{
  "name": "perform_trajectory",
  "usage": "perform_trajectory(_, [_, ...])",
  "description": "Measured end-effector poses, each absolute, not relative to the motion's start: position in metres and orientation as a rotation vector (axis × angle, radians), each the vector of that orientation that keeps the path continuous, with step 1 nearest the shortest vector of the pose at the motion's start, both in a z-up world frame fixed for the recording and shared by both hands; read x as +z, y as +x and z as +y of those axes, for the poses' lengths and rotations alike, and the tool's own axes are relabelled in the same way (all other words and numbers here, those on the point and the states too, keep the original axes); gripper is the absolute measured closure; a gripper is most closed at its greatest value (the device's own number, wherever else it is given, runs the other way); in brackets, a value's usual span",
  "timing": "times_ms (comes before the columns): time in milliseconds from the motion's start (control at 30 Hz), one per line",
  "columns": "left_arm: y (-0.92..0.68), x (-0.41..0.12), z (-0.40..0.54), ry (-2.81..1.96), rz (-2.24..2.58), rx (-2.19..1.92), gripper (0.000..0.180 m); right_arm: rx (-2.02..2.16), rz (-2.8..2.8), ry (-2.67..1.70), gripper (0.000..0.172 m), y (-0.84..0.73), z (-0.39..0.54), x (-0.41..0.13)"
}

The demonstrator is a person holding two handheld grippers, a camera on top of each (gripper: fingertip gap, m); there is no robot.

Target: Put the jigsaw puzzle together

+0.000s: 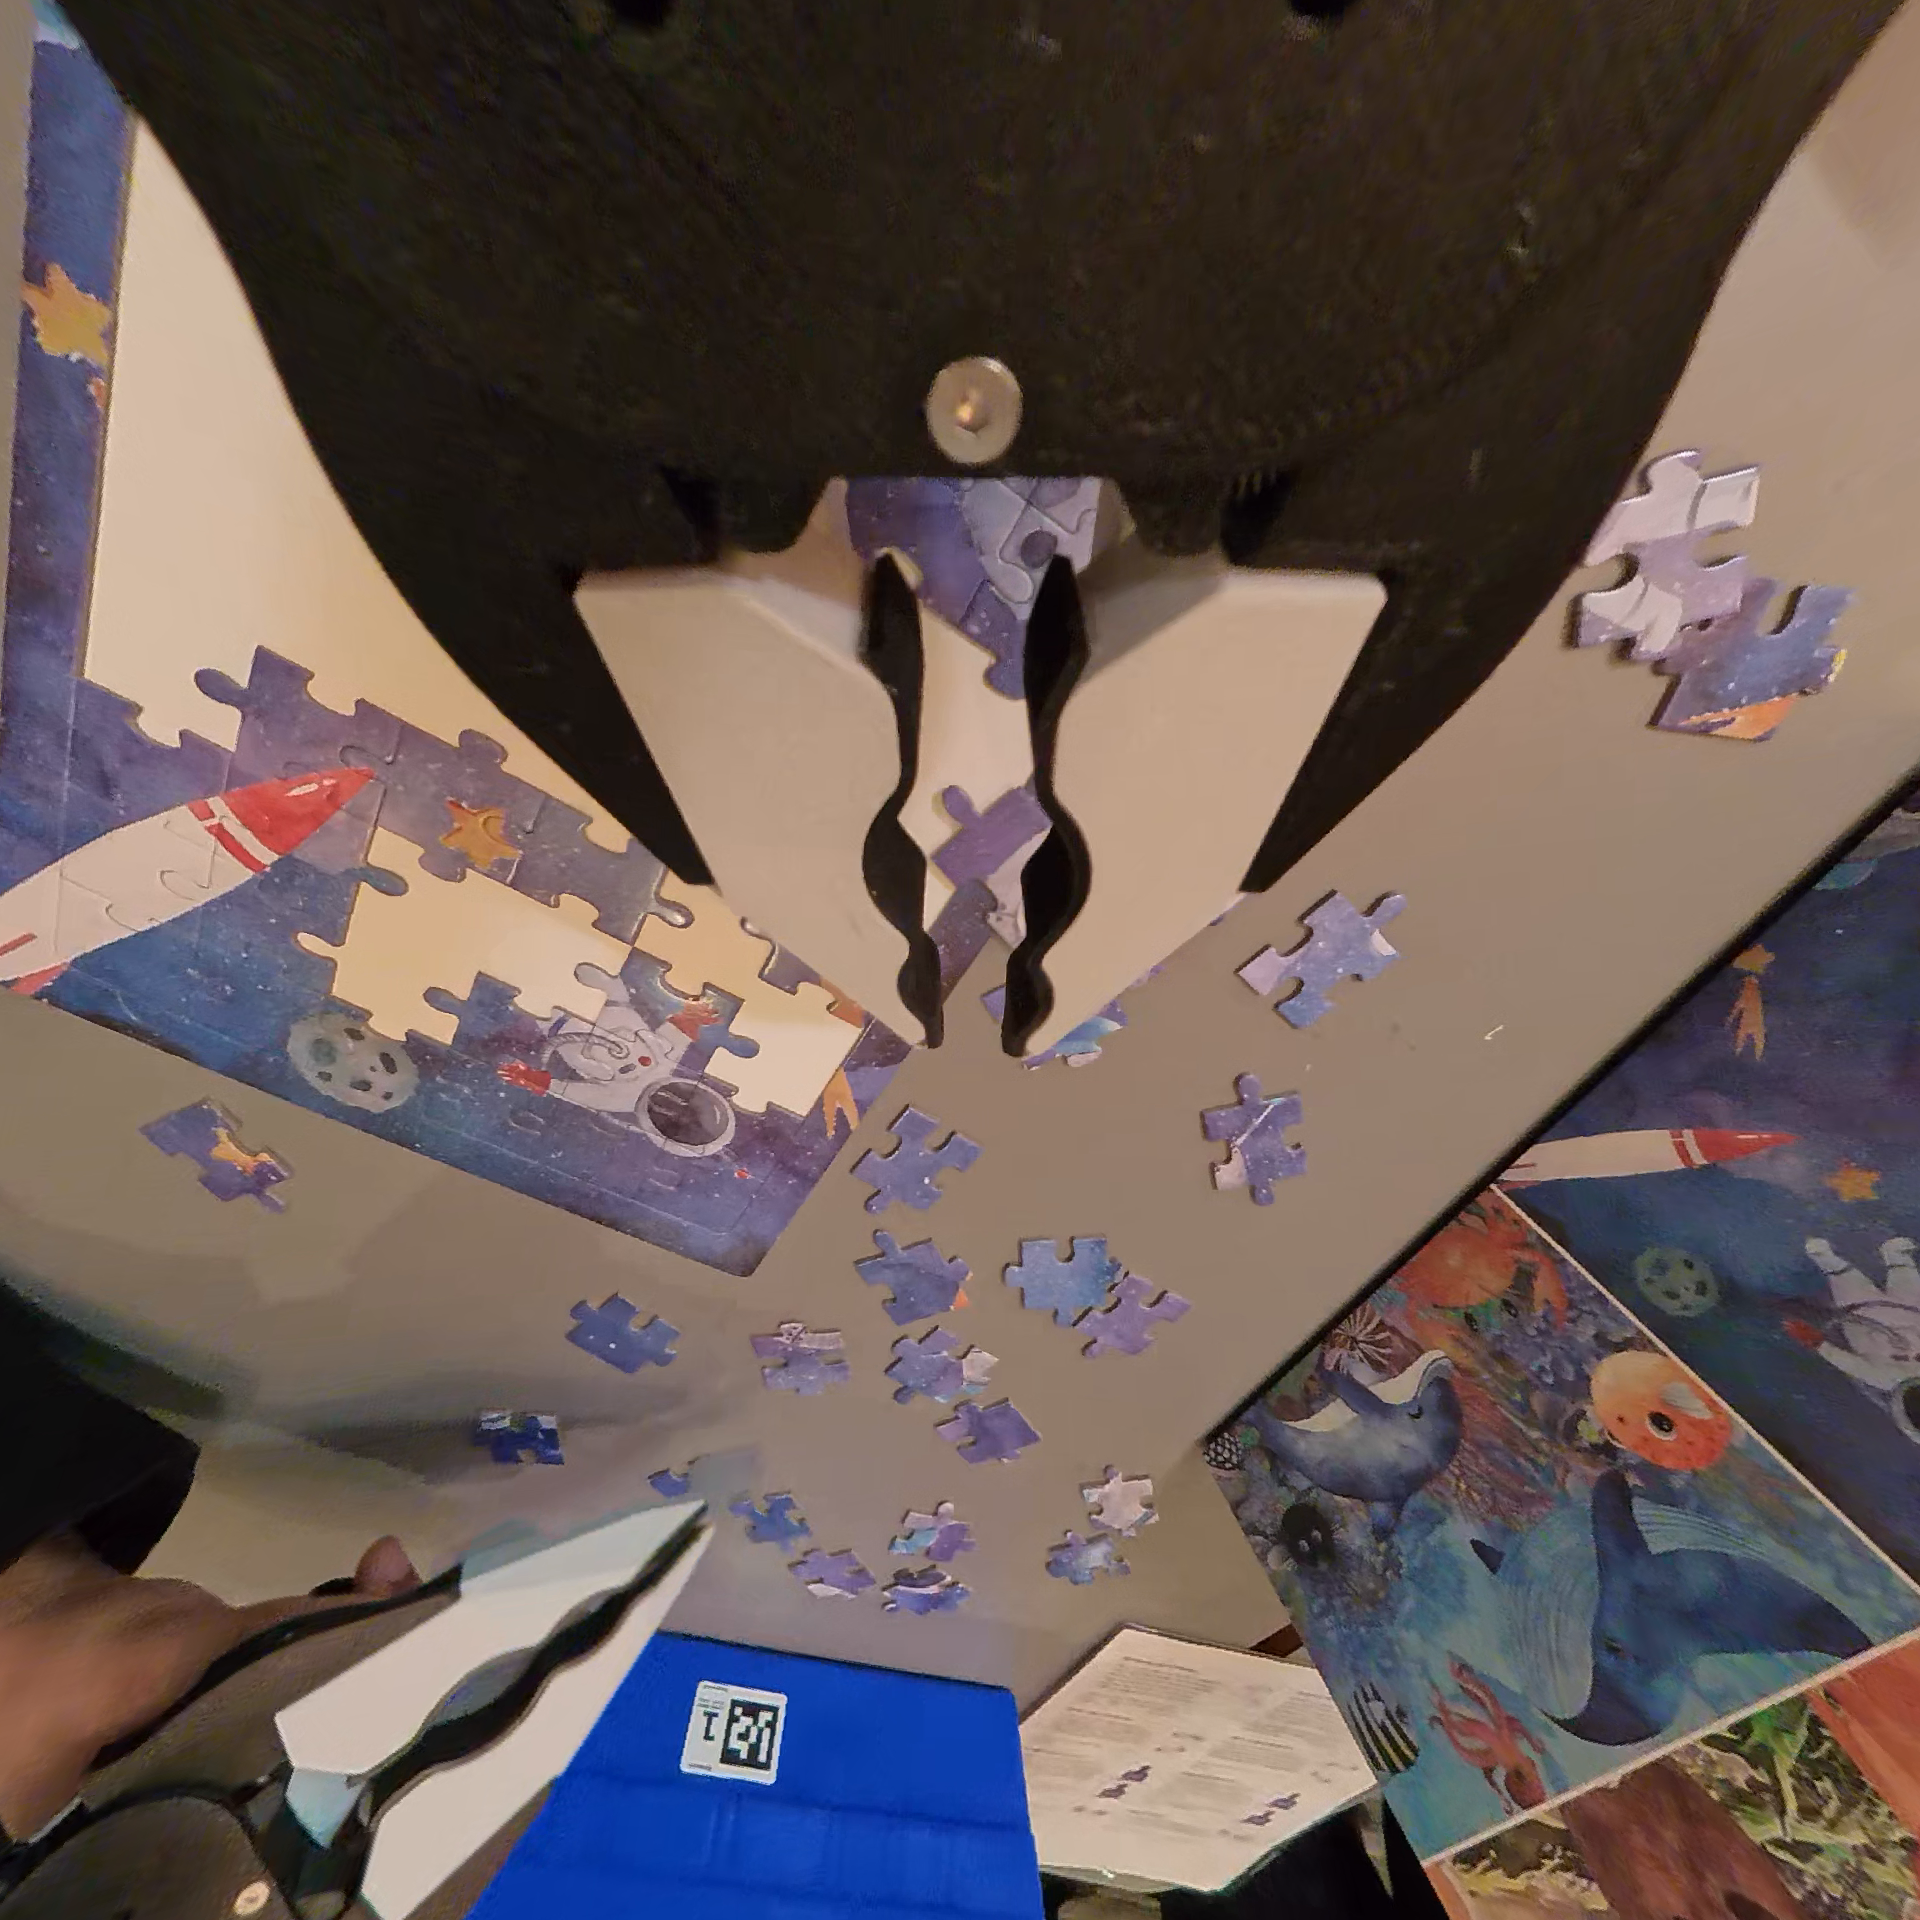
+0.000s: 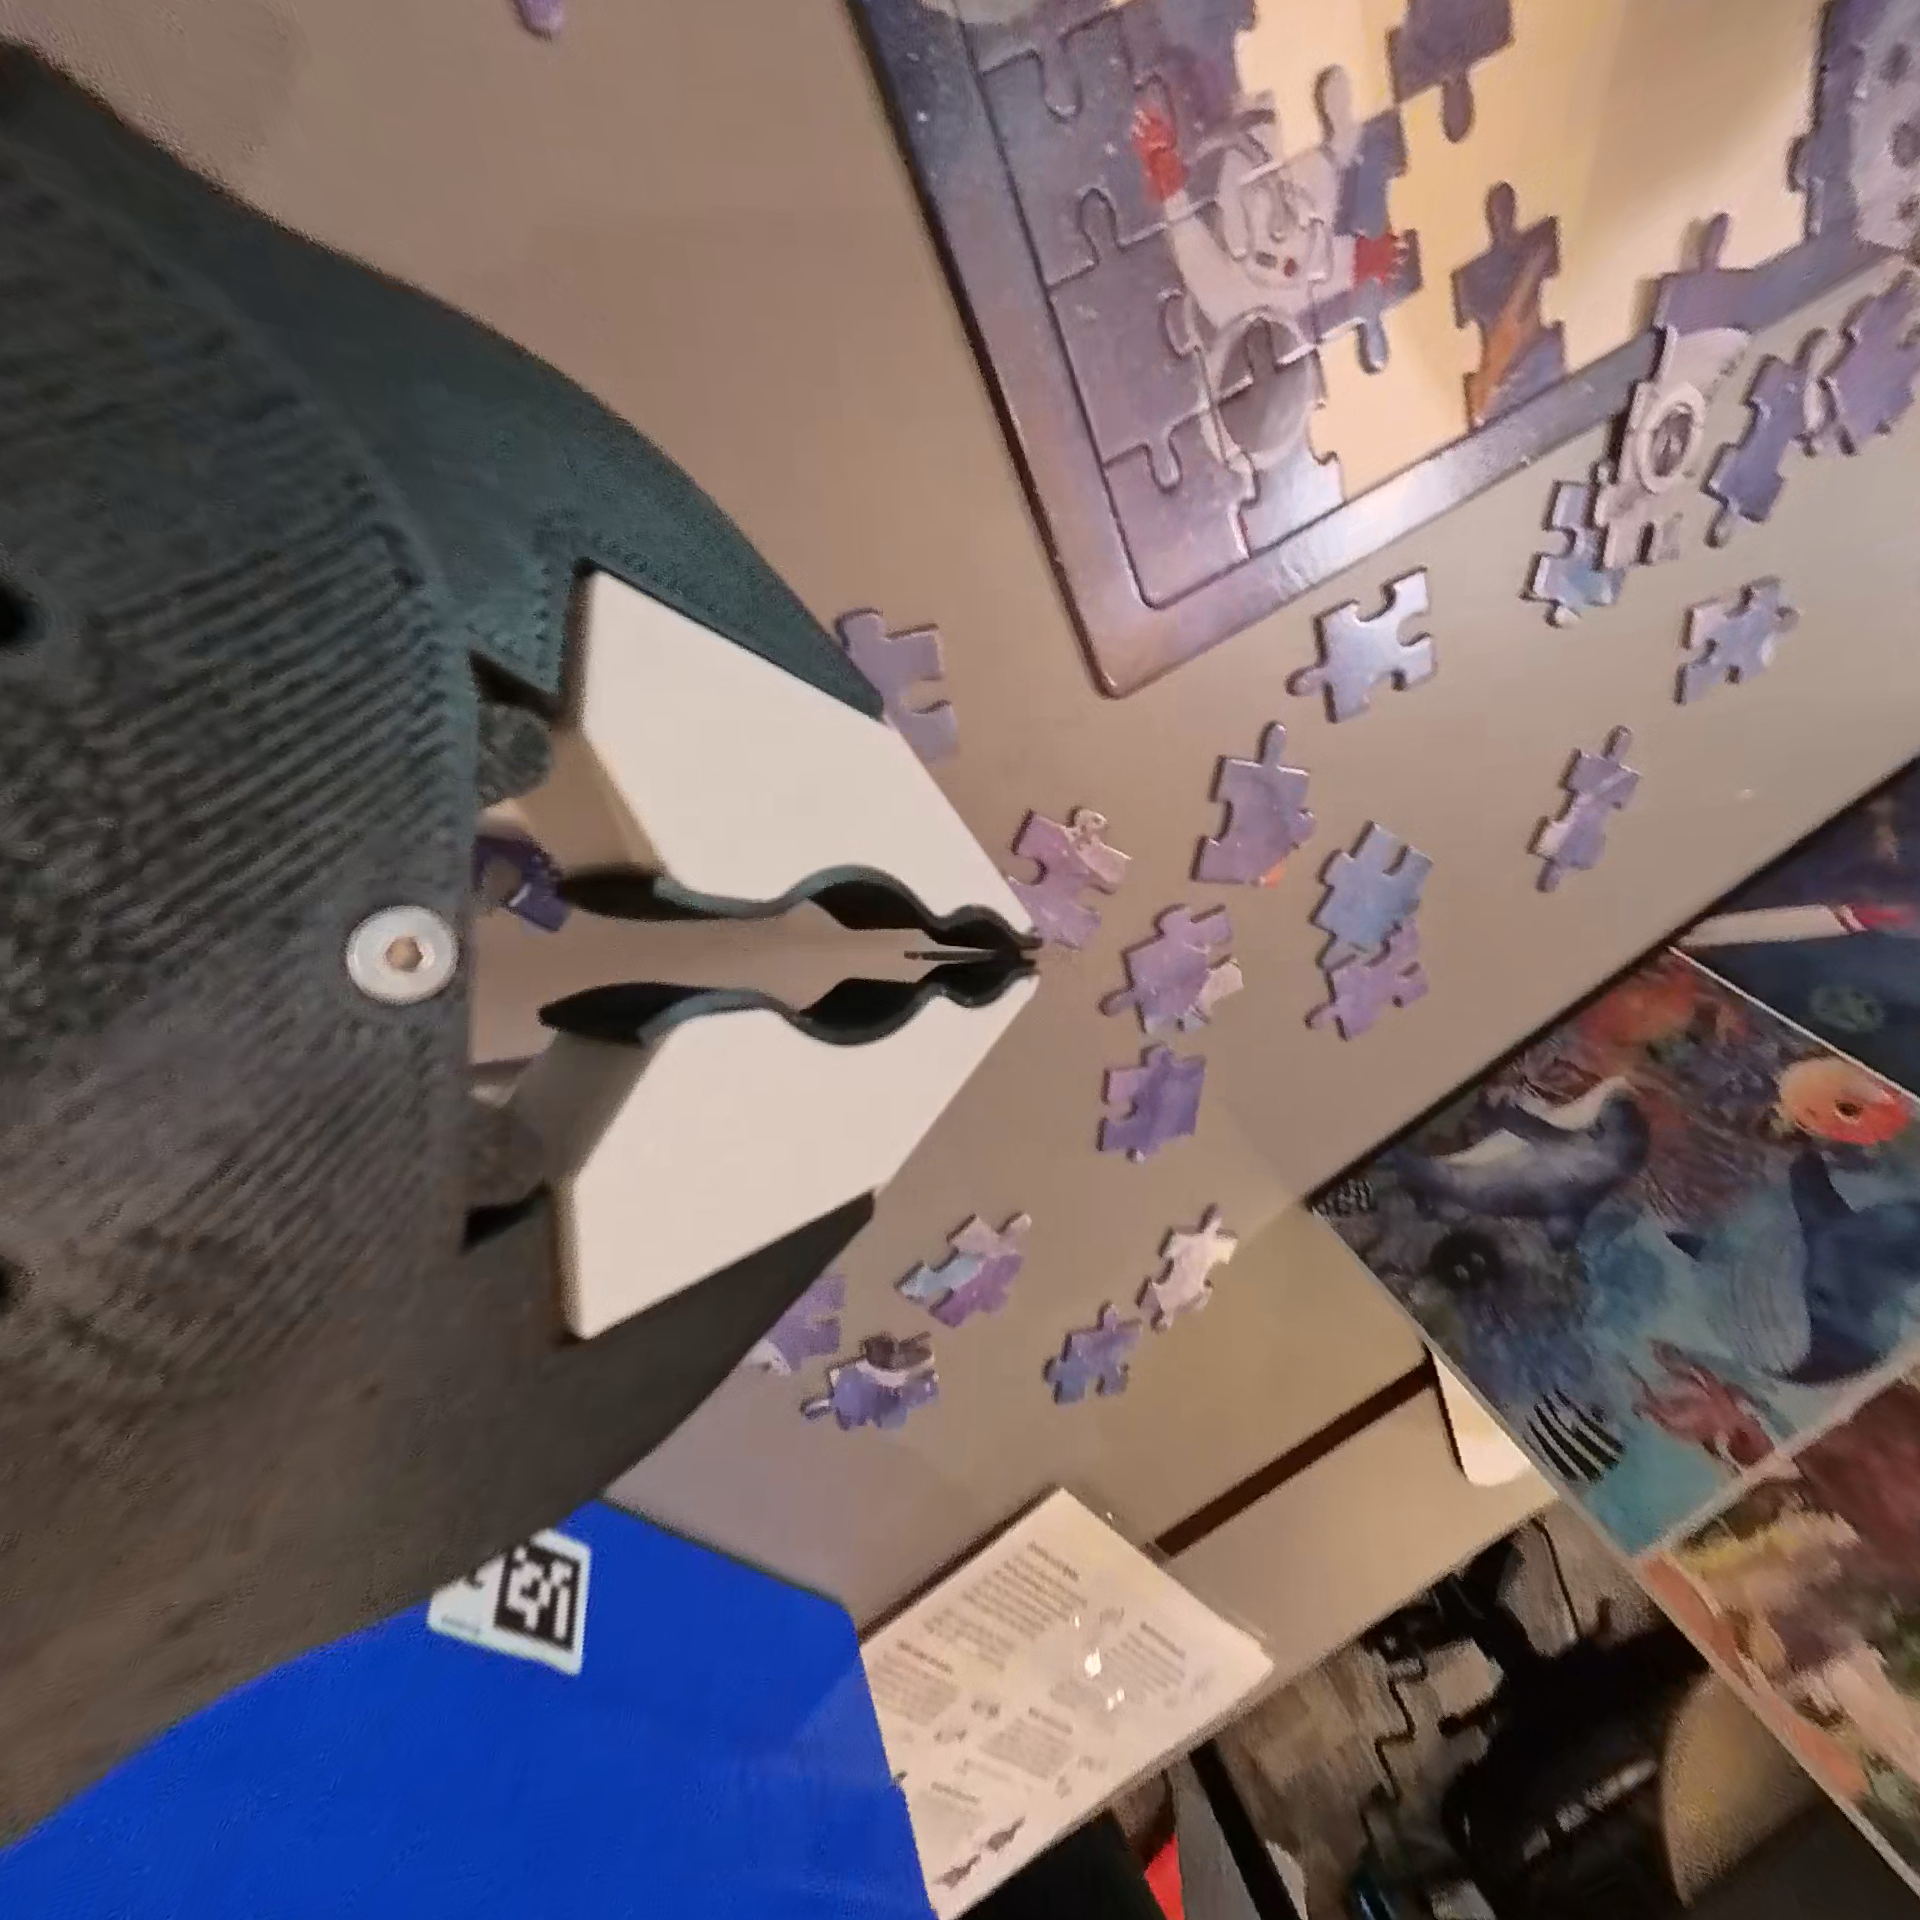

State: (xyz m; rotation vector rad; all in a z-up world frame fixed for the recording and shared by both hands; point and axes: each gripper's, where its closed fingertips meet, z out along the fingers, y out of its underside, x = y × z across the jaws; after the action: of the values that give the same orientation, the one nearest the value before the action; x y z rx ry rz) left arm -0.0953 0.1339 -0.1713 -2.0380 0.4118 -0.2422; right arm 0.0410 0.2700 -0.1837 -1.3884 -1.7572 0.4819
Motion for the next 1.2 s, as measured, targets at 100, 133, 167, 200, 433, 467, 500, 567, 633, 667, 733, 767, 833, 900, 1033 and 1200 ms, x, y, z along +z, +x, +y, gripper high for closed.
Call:
perform_trajectory(100, [-0.098,-0.173,0.134,-2.047,0.414,-0.218,0.17,0.456,-1.802,-1.413,0.172,0.052,0.272,-0.195])
perform_trajectory(133, [-0.099,-0.174,0.134,-2.049,0.415,-0.213,0.17,0.435,-1.809,-1.423,0.172,0.056,0.274,-0.198])
perform_trajectory(167, [-0.099,-0.174,0.134,-2.05,0.416,-0.209,0.17,0.413,-1.817,-1.432,0.172,0.059,0.276,-0.201])
perform_trajectory(200, [-0.099,-0.174,0.134,-2.051,0.416,-0.208,0.17,0.408,-1.826,-1.432,0.172,0.062,0.276,-0.203])
perform_trajectory(433, [-0.104,-0.174,0.134,-2.052,0.407,-0.193,0.169,0.533,-1.858,-1.408,0.165,0.057,0.26,-0.203])
perform_trajectory(467, [-0.105,-0.172,0.134,-2.048,0.404,-0.192,0.169,0.56,-1.854,-1.412,0.164,0.057,0.258,-0.202])
perform_trajectory(500, [-0.106,-0.17,0.134,-2.044,0.4,-0.189,0.169,0.595,-1.852,-1.418,0.163,0.058,0.256,-0.201])
perform_trajectory(567, [-0.108,-0.167,0.134,-2.035,0.392,-0.182,0.169,0.652,-1.86,-1.43,0.161,0.059,0.251,-0.202])
perform_trajectory(633, [-0.111,-0.163,0.133,-2.026,0.384,-0.178,0.168,0.655,-1.867,-1.45,0.161,0.062,0.252,-0.206])
perform_trajectory(667, [-0.112,-0.161,0.133,-2.021,0.379,-0.176,0.168,0.636,-1.869,-1.462,0.161,0.063,0.255,-0.209])
perform_trajectory(733, [-0.113,-0.156,0.131,-2.009,0.371,-0.177,0.167,0.612,-1.863,-1.474,0.161,0.064,0.258,-0.211])
perform_trajectory(767, [-0.113,-0.154,0.131,-2.003,0.368,-0.176,0.167,0.624,-1.859,-1.469,0.161,0.062,0.257,-0.209])
perform_trajectory(833, [-0.115,-0.148,0.13,-1.988,0.361,-0.169,0.166,0.684,-1.841,-1.44,0.16,0.057,0.249,-0.202])
perform_trajectory(900, [-0.117,-0.147,0.13,-1.977,0.349,-0.18,0.166,0.736,-1.827,-1.416,0.159,0.052,0.243,-0.196])
perform_trajectory(1033, [-0.129,-0.154,0.132,-1.973,0.32,-0.211,0.167,0.755,-1.833,-1.408,0.157,0.045,0.234,-0.197])
perform_trajectory(1200, [-0.163,-0.157,0.131,-1.974,0.283,-0.136,0.169,0.818,-1.817,-1.373,0.156,0.038,0.228,-0.195])
